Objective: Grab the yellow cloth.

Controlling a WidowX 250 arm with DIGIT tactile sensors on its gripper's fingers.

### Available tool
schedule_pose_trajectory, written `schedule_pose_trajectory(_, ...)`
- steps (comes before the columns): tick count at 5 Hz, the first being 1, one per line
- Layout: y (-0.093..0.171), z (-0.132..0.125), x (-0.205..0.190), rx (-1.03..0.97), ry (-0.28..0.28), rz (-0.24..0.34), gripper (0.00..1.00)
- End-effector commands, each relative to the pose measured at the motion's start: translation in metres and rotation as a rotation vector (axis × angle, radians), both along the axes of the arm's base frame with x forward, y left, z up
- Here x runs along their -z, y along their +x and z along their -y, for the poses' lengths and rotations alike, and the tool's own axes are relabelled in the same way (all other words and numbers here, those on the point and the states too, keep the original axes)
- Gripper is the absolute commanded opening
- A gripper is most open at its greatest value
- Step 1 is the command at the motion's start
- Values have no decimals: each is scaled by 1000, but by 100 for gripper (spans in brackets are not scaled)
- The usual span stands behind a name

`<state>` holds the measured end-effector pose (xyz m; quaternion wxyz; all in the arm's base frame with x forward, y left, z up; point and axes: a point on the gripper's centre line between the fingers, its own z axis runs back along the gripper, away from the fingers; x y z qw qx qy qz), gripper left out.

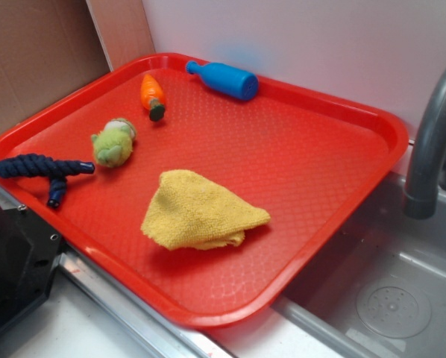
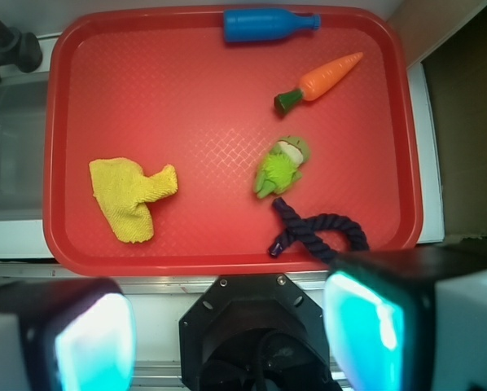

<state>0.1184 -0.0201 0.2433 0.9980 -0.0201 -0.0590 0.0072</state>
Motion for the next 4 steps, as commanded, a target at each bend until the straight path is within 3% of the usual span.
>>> schedule_pose_trajectory(1, 0, 0, 0, 0, 0, 0, 100)
schedule_pose_trajectory(2, 28, 46, 35, 250, 48, 18, 100)
schedule_pose_trajectory(3, 46, 71, 63, 499, 31, 68, 100)
schedule_pose_trajectory(4, 34, 87, 99, 750, 48, 38, 100)
